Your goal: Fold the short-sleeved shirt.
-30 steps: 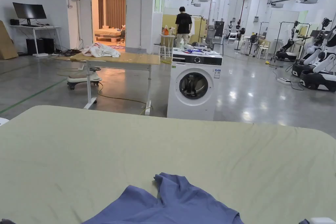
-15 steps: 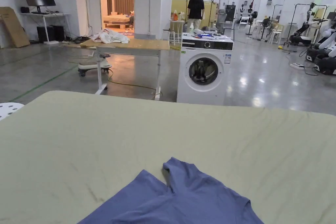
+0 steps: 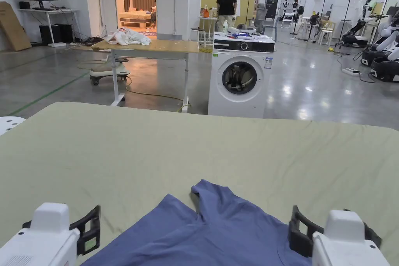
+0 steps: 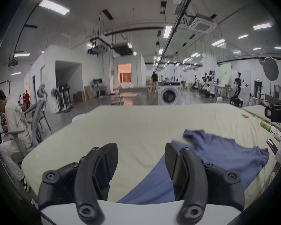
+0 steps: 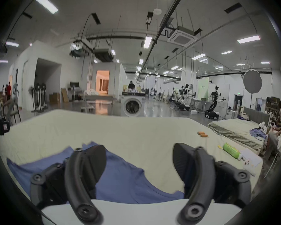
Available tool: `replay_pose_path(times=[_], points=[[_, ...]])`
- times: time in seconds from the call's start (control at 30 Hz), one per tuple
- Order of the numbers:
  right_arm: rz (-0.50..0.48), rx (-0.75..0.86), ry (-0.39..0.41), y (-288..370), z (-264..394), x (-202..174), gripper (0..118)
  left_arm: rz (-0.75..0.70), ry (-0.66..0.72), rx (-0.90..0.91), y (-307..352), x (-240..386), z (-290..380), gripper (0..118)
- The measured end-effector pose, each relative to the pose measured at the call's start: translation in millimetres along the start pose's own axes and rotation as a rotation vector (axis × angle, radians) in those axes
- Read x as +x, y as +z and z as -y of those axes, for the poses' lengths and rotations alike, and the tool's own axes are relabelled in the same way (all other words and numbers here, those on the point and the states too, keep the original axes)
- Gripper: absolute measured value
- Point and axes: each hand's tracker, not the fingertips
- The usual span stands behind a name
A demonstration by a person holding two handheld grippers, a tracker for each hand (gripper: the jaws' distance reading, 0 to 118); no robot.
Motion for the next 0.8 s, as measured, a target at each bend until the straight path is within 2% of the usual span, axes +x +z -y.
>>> replay_pose_path(times=[0.07,0.1,0.13,0.17,0.2,0.23,0.5,0.57,0.8], points=[[-0.013,0.027,-0.010,0.3,-5.7,-16.9,56,0.009,-0.012,0.041,-0.1,16.0,-10.4,41],[-0.015,0.042,-0.013,0.8,-7.8,-24.4,35,0.008,-0.020,0.060,-0.4,22.5,-14.5,27],[-0.015,0.052,-0.013,-1.1,-8.4,-29.9,19,0.004,-0.030,0.079,-0.6,28.0,-17.7,18],[-0.013,0.067,-0.009,-0.5,-9.6,-36.0,9,0.002,-0.043,0.096,-0.4,33.3,-20.9,10],[-0.015,0.081,-0.005,0.1,-10.3,-39.9,6,-0.001,-0.052,0.112,1.6,37.9,-25.5,1],[-0.010,0.092,0.000,1.1,-11.4,-44.2,2,-0.007,-0.067,0.132,2.2,41.6,-28.2,0],[-0.051,0.101,0.002,-3.2,-16.8,-48.8,0,-0.029,-0.092,0.113,7.5,25.0,-34.1,0],[-0.063,0.091,0.008,-5.0,-16.7,-47.0,0,-0.046,-0.096,0.037,6.8,5.6,-27.6,0],[-0.100,0.035,0.030,-12.1,-5.5,-47.0,0,-0.066,0.019,-0.280,2.2,-80.8,16.0,0]])
